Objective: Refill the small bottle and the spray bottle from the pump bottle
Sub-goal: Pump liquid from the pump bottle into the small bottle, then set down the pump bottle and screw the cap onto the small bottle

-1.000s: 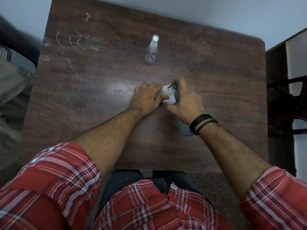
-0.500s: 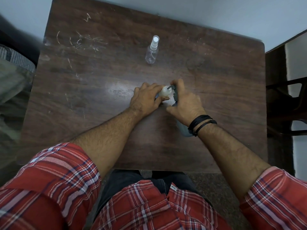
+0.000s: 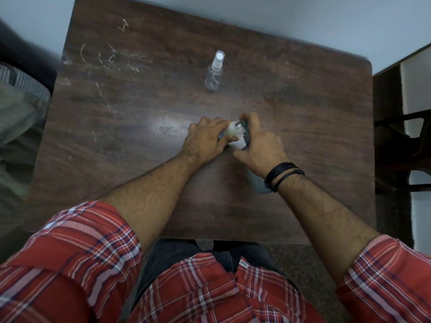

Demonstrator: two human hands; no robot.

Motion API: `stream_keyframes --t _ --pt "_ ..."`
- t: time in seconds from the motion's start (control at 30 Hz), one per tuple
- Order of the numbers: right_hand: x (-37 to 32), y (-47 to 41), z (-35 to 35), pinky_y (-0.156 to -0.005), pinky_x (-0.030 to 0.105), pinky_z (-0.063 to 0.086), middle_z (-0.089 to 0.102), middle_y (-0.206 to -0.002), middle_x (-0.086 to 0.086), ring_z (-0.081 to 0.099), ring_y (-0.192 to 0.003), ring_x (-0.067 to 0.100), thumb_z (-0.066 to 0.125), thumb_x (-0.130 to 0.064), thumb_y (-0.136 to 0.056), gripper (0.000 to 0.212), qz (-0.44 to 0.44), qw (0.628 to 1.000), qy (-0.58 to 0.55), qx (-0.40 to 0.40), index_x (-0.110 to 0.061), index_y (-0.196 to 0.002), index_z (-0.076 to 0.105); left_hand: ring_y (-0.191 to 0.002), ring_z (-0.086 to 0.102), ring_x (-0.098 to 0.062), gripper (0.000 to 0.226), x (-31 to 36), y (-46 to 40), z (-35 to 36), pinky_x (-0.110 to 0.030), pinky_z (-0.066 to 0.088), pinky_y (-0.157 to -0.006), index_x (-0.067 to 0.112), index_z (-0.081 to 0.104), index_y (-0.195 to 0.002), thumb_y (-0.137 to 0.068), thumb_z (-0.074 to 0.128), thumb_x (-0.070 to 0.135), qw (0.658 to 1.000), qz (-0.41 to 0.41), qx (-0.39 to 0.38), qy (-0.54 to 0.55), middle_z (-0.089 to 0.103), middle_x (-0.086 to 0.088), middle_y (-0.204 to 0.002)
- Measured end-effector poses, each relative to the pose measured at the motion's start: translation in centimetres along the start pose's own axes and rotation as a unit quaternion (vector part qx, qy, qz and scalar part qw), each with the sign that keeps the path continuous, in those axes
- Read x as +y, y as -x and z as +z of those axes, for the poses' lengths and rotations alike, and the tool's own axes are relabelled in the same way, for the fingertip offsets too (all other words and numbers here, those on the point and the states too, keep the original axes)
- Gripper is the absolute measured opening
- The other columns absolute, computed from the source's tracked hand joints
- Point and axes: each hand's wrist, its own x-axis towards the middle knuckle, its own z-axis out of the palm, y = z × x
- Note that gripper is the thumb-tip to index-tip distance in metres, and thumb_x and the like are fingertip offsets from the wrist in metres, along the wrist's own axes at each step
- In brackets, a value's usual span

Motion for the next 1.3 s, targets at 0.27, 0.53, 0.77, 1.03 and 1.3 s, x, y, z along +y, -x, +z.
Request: stream_keyframes --t 0.27,0.53,0.77,1.03,1.3 --pt "-0.1 -0.3 -0.3 -0.075 0.038 0.050 0.062 -0.095 -0.005 0.059 -0.076 0.022 0.071 -0.024 -0.076 0.057 -0.002 1.000 -0.027 -0.005 -0.021 -0.121 0.037 -0.115 0.046 -0.021 0.046 0.2 0.1 -0.2 -0.044 0.035 -0.094 0.035 0.052 -0.138 -0.097 0.047 0.056 1.000 -0.001 -0.003 -0.003 0.058 0.012 -0.131" --pt "1.1 0.5 -0.5 -0.077 0.032 0.046 0.055 -0.105 -0.008 0.055 -0.080 0.015 0.073 -0.022 -0.074 0.084 -0.004 0.998 -0.061 -0.011 -0.024 -0.145 0.028 -0.119 0.045 -0.020 0.054 0.3 0.3 -0.5 -0.042 0.033 -0.095 0.031 0.049 -0.142 -0.097 0.044 0.061 1.000 0.003 -0.009 -0.012 0.057 0.009 -0.133" --pt "2.6 0.3 -0.8 -0.067 0.023 0.040 0.056 -0.096 -0.008 0.054 -0.081 0.013 0.076 -0.028 -0.079 0.066 0.011 0.992 -0.121 0.024 -0.014 -0.133 0.041 -0.122 0.043 -0.020 0.053 0.5 0.3 -1.1 -0.040 0.030 -0.097 0.033 0.049 -0.140 -0.095 0.049 0.060 1.000 0.004 -0.021 0.003 0.057 0.010 -0.136" --pt "4.6 -0.8 -2.0 -0.071 0.024 0.047 0.060 -0.100 0.003 0.059 -0.088 0.020 0.081 -0.033 -0.079 0.052 0.006 0.980 -0.169 0.103 -0.013 -0.108 0.043 -0.126 0.042 -0.019 0.061 0.6 0.0 -1.6 -0.037 0.029 -0.099 0.032 0.046 -0.143 -0.091 0.053 0.064 0.999 0.001 -0.040 0.000 0.055 0.009 -0.138" --pt "5.9 -2.9 -2.9 -0.085 0.016 0.045 0.054 -0.111 0.001 0.056 -0.100 0.017 0.083 -0.031 -0.079 0.058 -0.028 0.961 -0.219 0.166 -0.022 -0.111 0.036 -0.132 0.040 -0.023 0.082 0.0 0.3 -2.0 -0.046 0.038 -0.108 0.022 0.035 -0.152 -0.087 0.062 0.065 0.998 -0.010 -0.057 -0.022 0.047 0.002 -0.147"
